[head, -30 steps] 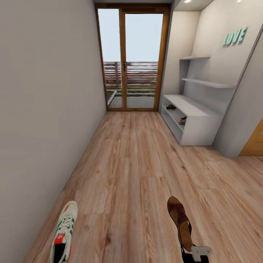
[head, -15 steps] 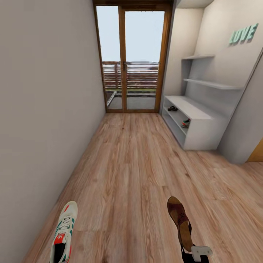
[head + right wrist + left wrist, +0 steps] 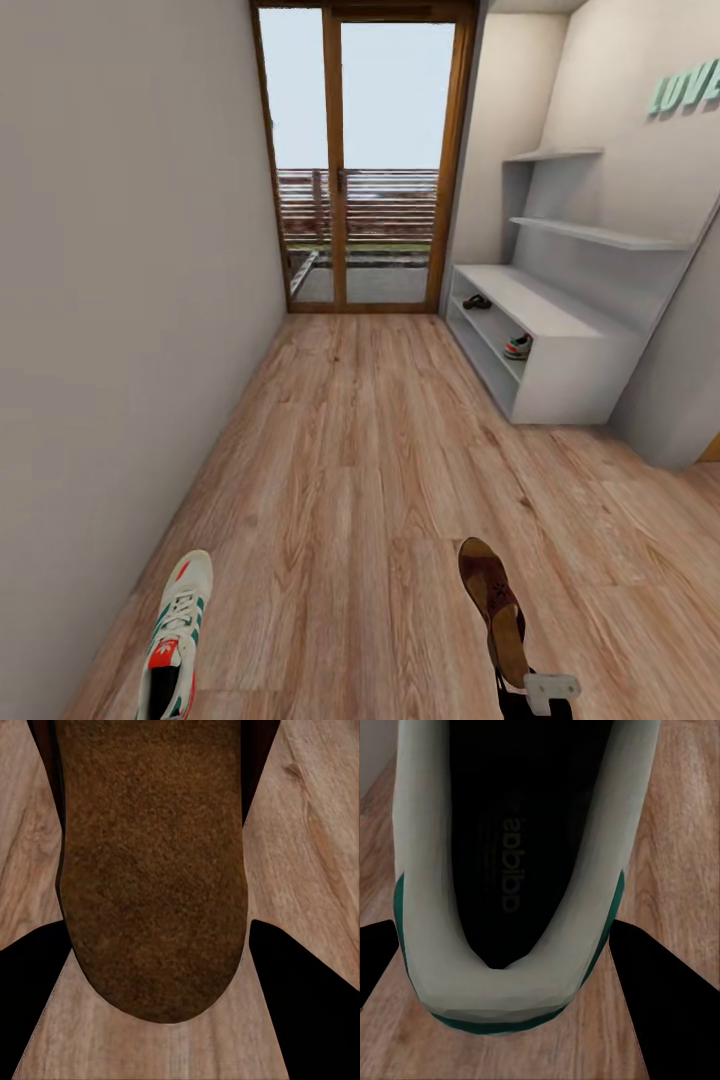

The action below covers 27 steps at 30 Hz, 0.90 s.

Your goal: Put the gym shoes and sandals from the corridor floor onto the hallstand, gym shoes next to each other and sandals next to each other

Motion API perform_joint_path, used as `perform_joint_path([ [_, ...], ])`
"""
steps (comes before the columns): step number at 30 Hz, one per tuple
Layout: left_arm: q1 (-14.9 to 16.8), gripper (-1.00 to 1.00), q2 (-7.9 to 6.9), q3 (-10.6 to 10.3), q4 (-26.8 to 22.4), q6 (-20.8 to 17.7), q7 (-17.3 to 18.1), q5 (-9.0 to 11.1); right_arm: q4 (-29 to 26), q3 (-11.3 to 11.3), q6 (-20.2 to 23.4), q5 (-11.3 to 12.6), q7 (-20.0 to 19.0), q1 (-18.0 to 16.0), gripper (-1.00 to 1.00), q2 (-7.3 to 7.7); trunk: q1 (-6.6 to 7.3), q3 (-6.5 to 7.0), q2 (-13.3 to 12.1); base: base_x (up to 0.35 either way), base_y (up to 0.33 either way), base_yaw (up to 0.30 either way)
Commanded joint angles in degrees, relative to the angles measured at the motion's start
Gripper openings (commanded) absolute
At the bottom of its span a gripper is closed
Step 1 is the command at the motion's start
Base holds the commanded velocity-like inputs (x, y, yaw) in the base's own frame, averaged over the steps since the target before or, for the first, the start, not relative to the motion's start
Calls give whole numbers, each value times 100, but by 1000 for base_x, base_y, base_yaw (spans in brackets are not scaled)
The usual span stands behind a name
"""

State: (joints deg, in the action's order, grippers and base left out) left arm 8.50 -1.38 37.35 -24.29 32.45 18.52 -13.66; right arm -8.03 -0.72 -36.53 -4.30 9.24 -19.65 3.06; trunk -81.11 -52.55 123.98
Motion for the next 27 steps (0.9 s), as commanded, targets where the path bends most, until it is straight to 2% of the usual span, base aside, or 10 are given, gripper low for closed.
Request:
perform_joint_path([
  [1, 8, -100, 4, 47, 2, 25, 25, -49, 3, -7, -9, -46, 50, -4, -100, 1, -2, -5, 2, 340, 0, 0],
  [27, 10, -100, 6, 44, 3, 22, 26, -57, 3, -10, -10, -53, 50, -4, -100, -11, -2, -5, 2, 340, 0, 0],
])
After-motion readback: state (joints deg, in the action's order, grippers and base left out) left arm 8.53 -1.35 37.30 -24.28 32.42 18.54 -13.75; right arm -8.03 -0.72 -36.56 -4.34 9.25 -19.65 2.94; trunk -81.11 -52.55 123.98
